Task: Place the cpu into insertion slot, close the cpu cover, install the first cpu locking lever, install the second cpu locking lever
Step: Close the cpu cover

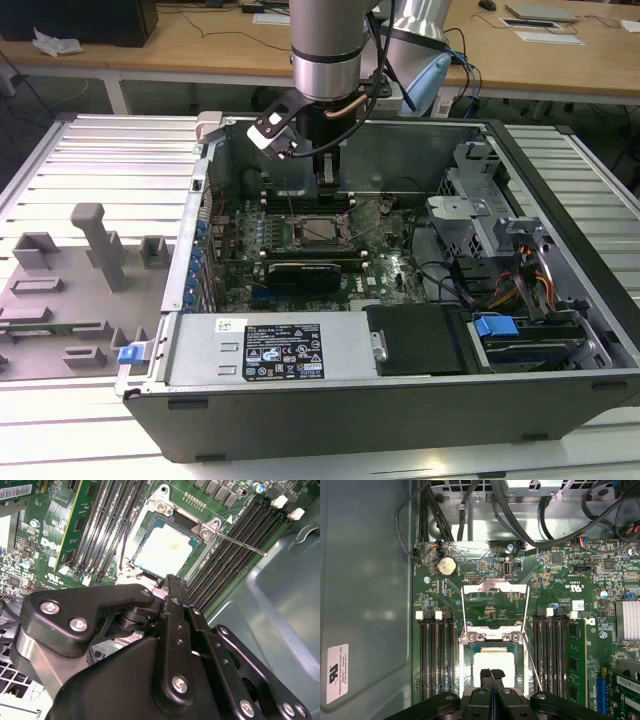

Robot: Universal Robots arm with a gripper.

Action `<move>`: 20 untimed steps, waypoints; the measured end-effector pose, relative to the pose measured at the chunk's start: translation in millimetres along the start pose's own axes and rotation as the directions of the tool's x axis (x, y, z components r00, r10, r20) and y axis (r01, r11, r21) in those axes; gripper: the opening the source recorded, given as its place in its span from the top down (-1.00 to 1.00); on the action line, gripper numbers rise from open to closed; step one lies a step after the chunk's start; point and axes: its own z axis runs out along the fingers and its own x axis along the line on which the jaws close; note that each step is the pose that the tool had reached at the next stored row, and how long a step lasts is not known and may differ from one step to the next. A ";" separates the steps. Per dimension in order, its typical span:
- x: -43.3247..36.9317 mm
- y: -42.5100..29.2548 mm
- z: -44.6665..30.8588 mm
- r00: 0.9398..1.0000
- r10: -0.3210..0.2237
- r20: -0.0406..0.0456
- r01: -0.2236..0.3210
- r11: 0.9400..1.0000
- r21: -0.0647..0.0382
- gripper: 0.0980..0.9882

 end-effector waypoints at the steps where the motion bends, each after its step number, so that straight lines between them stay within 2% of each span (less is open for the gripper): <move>1: 0.0 0.0 0.0 1.000 0.000 0.000 0.000 1.000 0.000 0.98; 6: 0.0 0.0 0.0 1.000 0.000 0.000 0.000 1.000 0.000 0.98; 15: 0.2 0.6 -8.3 1.000 0.000 0.000 0.000 1.000 0.000 0.98; 20: 0.3 2.7 -8.7 1.000 0.000 0.000 0.000 1.000 0.000 0.98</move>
